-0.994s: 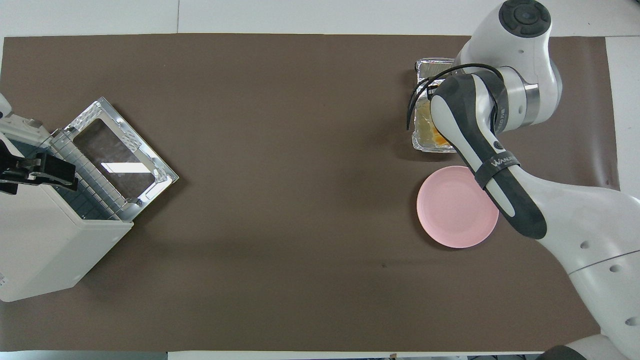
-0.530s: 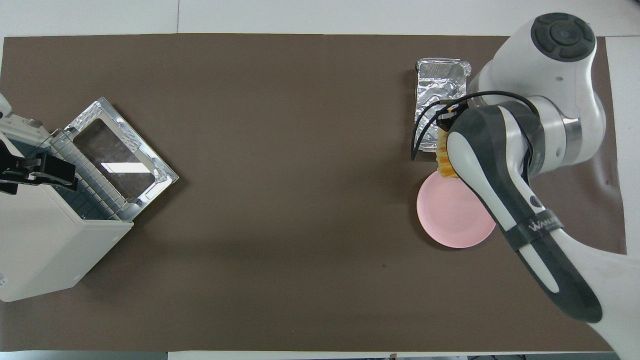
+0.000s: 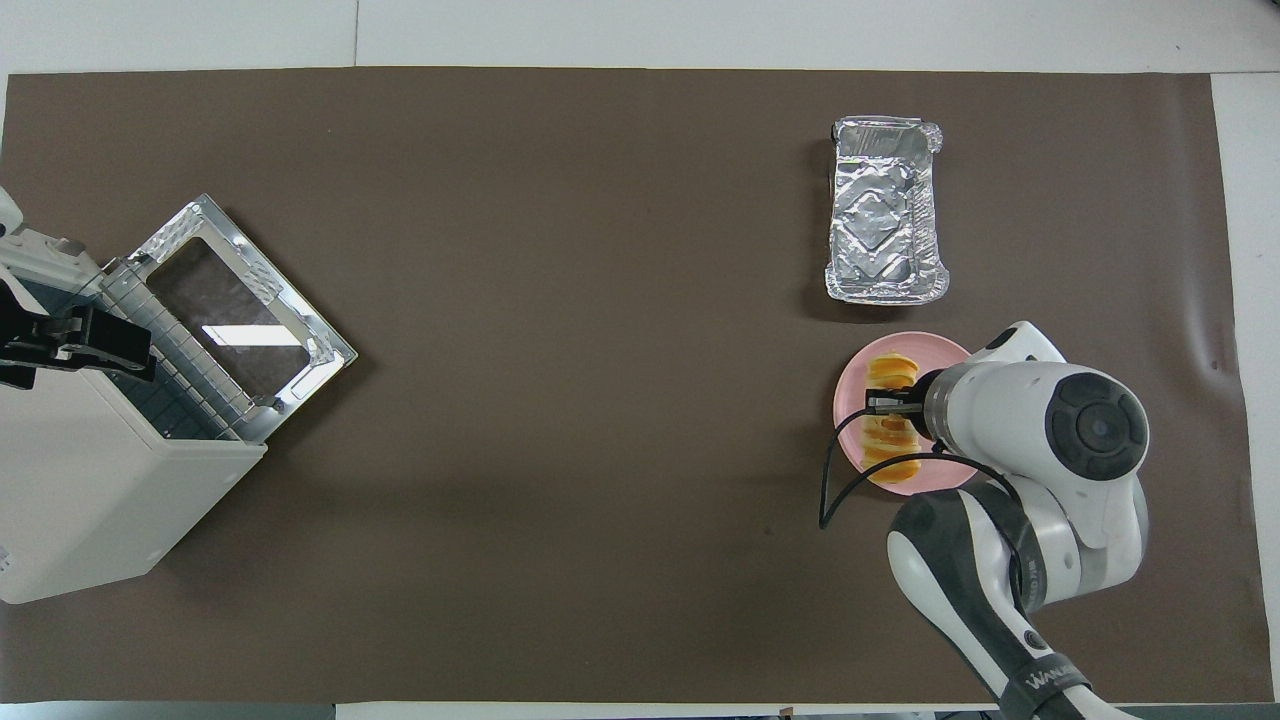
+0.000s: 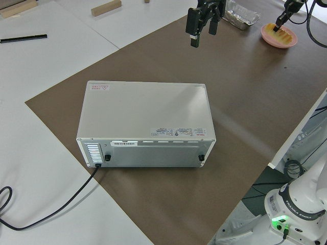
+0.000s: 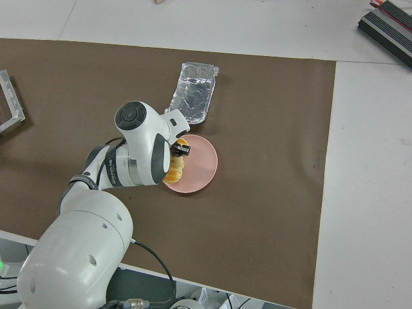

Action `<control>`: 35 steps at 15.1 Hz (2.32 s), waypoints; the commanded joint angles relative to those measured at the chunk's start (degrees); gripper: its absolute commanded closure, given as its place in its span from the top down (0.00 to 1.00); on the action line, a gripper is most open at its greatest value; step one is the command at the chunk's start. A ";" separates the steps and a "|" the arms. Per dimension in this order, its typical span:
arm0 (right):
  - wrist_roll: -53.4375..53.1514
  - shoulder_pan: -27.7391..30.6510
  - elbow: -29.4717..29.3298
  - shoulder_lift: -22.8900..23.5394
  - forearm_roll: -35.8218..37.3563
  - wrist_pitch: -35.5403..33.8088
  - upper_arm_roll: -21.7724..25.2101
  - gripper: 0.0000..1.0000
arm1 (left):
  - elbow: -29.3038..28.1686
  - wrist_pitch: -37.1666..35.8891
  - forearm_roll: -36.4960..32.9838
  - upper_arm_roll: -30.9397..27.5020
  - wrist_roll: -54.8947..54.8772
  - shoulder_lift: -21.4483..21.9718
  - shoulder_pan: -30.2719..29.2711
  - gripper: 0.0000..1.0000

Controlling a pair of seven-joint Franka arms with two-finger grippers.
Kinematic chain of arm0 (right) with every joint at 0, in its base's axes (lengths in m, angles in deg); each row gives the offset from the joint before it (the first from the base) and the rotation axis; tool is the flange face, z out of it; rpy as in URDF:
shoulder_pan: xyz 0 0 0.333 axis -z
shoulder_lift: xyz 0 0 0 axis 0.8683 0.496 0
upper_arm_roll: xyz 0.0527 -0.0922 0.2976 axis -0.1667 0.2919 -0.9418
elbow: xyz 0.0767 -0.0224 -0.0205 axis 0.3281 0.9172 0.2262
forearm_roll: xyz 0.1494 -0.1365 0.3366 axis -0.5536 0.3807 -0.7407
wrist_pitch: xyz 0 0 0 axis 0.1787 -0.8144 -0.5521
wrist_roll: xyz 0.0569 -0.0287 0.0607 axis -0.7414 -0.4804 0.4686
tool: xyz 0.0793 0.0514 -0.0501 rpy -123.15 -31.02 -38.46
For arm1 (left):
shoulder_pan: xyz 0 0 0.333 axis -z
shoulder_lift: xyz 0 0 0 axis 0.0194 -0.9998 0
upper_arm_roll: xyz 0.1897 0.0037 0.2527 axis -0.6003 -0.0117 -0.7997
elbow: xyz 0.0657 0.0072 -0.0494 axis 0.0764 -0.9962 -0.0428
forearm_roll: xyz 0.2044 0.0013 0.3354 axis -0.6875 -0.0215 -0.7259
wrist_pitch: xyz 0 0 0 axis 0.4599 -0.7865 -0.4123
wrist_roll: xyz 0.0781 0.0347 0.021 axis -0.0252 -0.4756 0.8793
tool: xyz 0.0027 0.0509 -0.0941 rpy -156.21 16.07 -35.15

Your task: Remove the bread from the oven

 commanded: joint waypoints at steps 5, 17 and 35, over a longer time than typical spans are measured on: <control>1.58 0.89 -1.51 0.37 -0.97 -0.66 -0.08 1.00 | -0.63 -0.52 0.54 0.41 0.53 1.10 -0.67 1.00; 16.61 8.71 -45.10 -0.06 -0.88 -55.69 0.53 1.00 | -0.63 -0.52 0.54 0.41 0.53 1.10 -0.67 1.00; 20.04 14.25 -55.49 3.10 1.14 -68.28 -1.05 1.00 | -0.63 -0.52 0.54 0.41 0.53 1.10 -0.67 1.00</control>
